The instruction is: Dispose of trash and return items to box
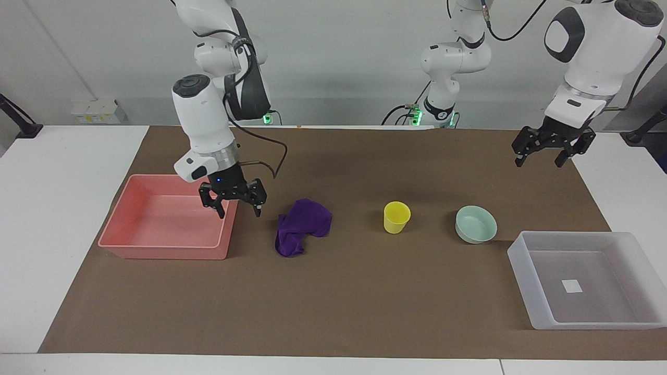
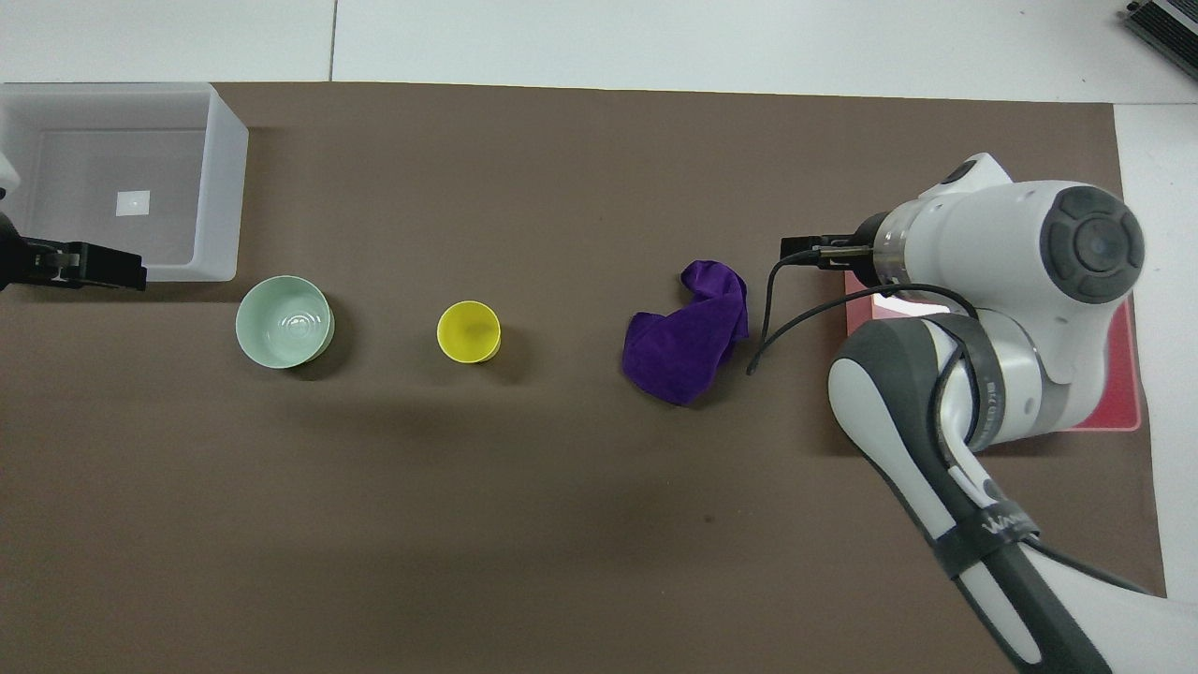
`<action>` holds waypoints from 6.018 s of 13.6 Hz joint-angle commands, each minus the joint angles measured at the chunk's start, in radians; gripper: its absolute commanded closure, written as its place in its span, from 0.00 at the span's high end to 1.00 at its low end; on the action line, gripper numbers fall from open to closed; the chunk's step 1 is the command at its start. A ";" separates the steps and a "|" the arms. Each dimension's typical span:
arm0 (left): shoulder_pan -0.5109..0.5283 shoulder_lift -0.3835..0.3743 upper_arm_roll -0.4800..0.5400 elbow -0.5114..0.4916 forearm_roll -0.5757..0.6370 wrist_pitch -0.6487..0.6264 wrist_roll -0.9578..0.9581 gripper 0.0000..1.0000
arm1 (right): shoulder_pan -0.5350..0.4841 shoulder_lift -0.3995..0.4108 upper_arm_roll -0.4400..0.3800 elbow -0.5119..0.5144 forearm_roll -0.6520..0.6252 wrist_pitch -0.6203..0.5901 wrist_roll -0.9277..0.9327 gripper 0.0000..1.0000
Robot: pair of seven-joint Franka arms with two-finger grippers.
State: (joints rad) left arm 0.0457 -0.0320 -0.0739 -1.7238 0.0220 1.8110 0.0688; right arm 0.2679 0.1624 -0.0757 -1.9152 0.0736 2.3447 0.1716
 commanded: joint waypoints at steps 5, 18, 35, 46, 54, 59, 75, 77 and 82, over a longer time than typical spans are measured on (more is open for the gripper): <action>0.086 0.073 -0.007 -0.046 -0.010 0.138 0.155 1.00 | 0.105 0.154 0.011 0.001 0.035 0.183 0.060 1.00; 0.069 0.133 -0.007 -0.318 -0.010 0.519 0.174 1.00 | 0.172 0.189 0.011 -0.082 0.035 0.173 0.026 0.58; 0.036 0.147 -0.011 -0.526 -0.123 0.715 0.128 0.90 | 0.088 -0.106 -0.006 0.100 0.008 -0.339 0.161 0.00; 0.080 0.182 -0.007 -0.176 -0.129 0.394 0.135 0.00 | -0.143 -0.167 -0.049 0.233 -0.094 -0.584 -0.233 0.00; 0.187 0.360 -0.007 0.137 -0.143 0.401 0.128 0.00 | -0.326 -0.196 -0.050 0.012 -0.092 -0.348 -0.484 0.00; 0.220 0.656 0.011 0.469 -0.056 0.401 0.126 0.00 | -0.366 -0.132 -0.049 -0.117 -0.075 -0.158 -0.474 0.00; 0.226 0.605 0.017 0.363 0.018 0.413 0.132 0.78 | -0.334 -0.035 -0.038 -0.171 0.054 -0.056 -0.408 1.00; 0.171 0.526 0.017 0.342 0.015 0.357 0.129 1.00 | -0.302 -0.053 -0.036 -0.145 0.052 -0.099 -0.371 1.00; 0.048 0.304 0.016 0.109 0.013 0.306 0.126 1.00 | -0.198 -0.081 -0.039 -0.136 0.026 -0.142 -0.209 1.00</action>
State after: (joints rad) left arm 0.1397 0.3836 -0.0735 -1.4488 0.0161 2.1012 0.1980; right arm 0.0501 0.0973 -0.1151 -2.0508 0.1105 2.2234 -0.0848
